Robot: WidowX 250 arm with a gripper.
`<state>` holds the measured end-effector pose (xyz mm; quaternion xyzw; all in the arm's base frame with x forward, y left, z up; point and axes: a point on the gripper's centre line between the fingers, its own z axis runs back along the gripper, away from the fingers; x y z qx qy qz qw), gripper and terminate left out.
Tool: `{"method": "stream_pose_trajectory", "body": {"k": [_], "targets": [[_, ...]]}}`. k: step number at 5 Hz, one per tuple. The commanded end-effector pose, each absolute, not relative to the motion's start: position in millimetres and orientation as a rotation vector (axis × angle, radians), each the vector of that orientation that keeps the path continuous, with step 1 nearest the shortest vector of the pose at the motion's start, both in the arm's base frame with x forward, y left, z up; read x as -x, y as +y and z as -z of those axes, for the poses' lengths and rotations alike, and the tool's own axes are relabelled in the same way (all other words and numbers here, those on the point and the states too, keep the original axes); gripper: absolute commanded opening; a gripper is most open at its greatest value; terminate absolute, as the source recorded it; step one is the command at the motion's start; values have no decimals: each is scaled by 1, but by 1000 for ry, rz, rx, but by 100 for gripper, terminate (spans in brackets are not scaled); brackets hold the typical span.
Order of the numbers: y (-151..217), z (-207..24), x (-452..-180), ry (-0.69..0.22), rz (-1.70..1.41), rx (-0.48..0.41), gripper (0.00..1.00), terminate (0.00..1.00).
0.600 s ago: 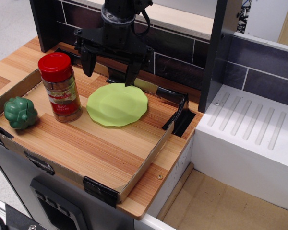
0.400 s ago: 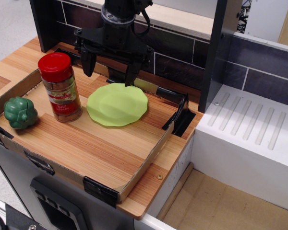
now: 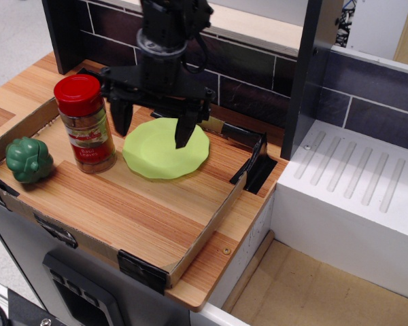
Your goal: Topple basil bottle
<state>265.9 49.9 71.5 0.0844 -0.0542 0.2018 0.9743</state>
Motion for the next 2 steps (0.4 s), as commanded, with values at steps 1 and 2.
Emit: {"method": "stream_pose_trajectory", "body": {"k": [1, 2], "targets": [[81, -94, -230, -229, -445, -180, 100, 0], [104, -95, -228, -245, -456, -198, 100, 0]]}}
